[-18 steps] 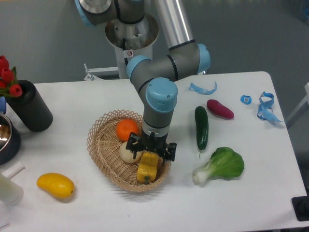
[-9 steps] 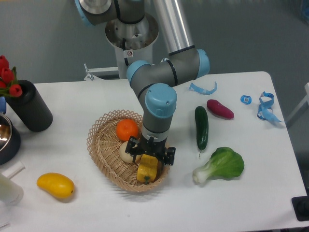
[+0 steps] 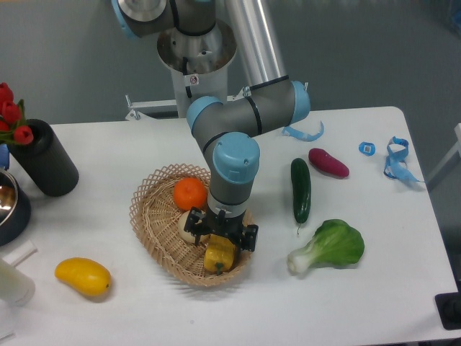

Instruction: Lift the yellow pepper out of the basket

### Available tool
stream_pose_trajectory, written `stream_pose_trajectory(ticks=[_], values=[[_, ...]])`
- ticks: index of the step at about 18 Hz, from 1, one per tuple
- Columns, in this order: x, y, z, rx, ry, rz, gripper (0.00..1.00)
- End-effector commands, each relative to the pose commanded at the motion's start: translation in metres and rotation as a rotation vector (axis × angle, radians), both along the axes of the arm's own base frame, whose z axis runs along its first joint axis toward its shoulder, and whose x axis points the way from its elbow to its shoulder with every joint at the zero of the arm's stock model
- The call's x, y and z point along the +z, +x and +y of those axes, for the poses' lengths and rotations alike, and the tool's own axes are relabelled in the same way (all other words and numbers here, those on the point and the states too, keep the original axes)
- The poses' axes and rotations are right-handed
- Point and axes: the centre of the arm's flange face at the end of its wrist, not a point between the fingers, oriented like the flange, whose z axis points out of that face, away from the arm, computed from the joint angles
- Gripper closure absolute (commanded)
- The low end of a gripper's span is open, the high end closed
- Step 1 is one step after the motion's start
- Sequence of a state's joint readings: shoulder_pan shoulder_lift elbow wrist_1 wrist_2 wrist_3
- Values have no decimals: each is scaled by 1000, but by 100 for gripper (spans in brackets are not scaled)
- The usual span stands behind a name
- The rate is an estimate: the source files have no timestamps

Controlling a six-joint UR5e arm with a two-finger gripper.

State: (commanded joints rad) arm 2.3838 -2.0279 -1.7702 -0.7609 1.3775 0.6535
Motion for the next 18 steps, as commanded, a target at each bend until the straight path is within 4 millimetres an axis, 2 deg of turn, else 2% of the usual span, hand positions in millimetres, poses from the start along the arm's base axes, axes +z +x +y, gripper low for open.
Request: stream_pose_trajectory(ticks=[1,2,3,5,10,13,18], values=[[0,0,0,0,-1,1,19],[3,0,0,0,3,3,39],[3,0,0,0,4,4,54],[5,0,0,0,5,6,73],[16,-3,2,-4,20,22,74],[37,-8,5,-6,48,52,74],[94,-23,-1,4,117,128,74]])
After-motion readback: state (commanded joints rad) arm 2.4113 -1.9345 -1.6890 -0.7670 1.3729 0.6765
